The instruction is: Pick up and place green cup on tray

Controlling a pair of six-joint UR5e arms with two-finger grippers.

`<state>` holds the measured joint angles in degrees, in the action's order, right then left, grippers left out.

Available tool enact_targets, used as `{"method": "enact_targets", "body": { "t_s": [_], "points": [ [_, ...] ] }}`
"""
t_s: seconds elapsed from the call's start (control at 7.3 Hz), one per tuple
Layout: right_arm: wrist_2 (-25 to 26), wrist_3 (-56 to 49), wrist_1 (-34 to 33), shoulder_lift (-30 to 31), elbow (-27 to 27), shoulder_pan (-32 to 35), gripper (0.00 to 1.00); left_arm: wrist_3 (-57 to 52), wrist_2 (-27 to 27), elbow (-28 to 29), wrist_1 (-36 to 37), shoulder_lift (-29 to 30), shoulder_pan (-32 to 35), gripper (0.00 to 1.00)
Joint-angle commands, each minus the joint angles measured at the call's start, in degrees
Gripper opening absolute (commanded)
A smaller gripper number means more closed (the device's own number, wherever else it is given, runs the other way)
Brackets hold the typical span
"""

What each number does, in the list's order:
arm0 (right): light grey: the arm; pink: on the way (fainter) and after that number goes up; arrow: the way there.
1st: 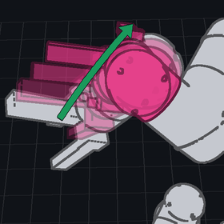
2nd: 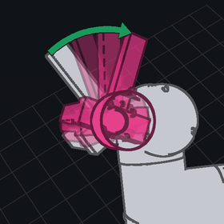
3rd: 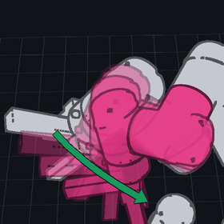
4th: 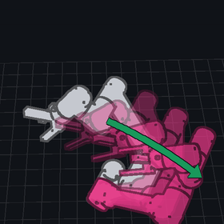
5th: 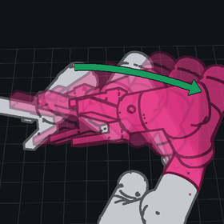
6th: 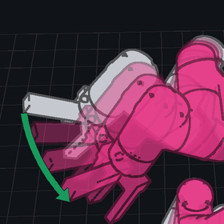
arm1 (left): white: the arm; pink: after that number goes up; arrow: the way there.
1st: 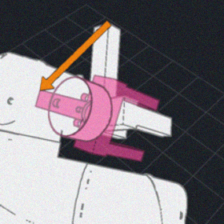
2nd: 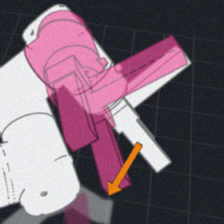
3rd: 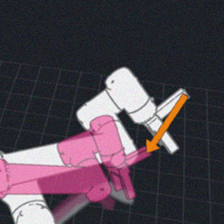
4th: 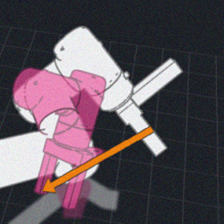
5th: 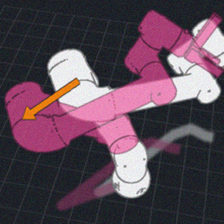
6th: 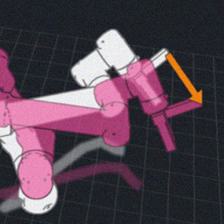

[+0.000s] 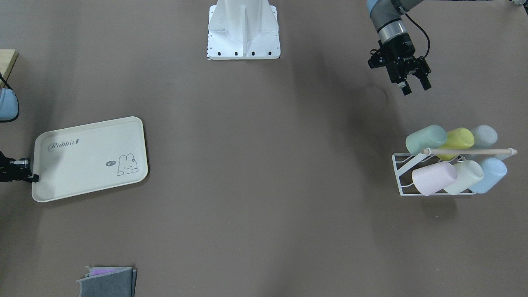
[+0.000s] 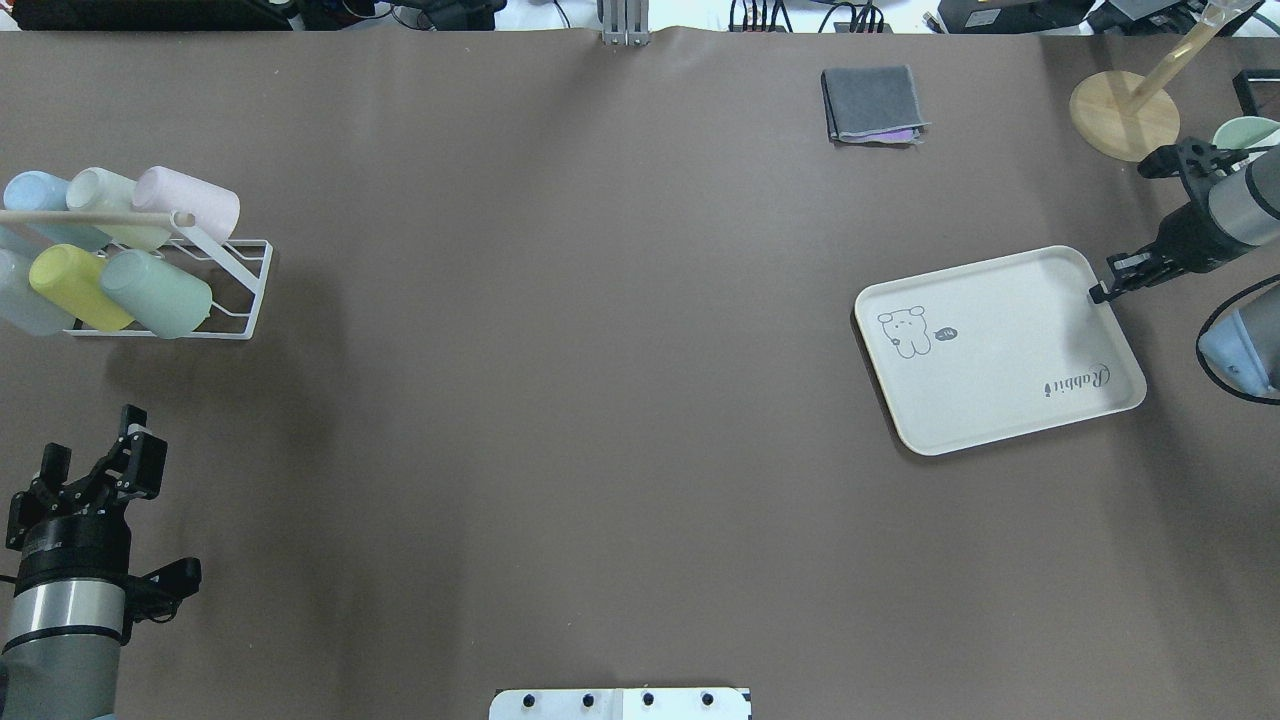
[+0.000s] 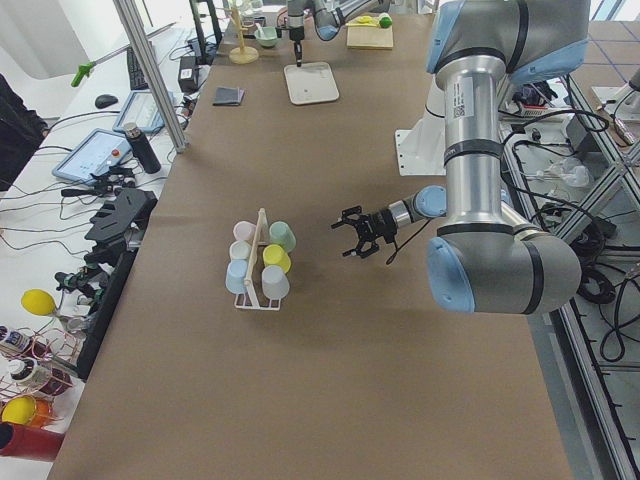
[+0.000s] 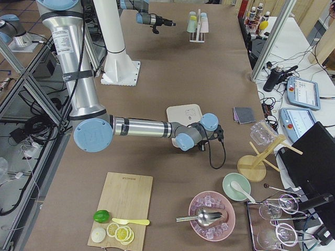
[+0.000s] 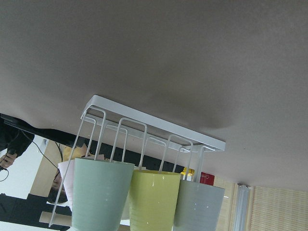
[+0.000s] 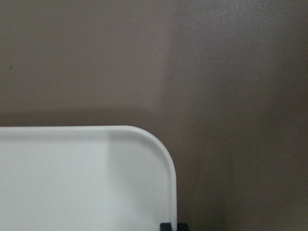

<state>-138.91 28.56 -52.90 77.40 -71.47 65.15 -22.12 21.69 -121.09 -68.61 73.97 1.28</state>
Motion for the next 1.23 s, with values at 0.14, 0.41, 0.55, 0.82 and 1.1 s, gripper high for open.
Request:
{"method": "enact_targets", "body": {
  "t_s": [0.14,0.41,0.55,0.82,1.1],
  "points": [
    [-2.2,12.5,-0.4,-5.2,-4.0,-4.1,0.0,-6.7,-1.9,6.5,0.0,9.9,8.6,0.98],
    [-1.5,31.0,-0.8,-13.1,-4.7,-10.1,0.0,-9.3,-1.8,8.8,0.0,12.0,10.9,0.98],
    [-0.2,33.2,-0.9,-16.4,-4.9,-12.6,0.0,-9.4,-1.7,10.3,0.1,13.4,12.0,0.98],
    [6.0,37.7,-7.1,-18.2,-13.2,-18.9,0.0,-11.4,-1.8,12.1,0.2,15.1,12.7,0.98],
    [12.5,38.3,-12.3,-22.1,-14.8,-24.2,0.0,-15.0,-1.9,13.6,0.2,15.8,12.8,0.98]
  ]
}}
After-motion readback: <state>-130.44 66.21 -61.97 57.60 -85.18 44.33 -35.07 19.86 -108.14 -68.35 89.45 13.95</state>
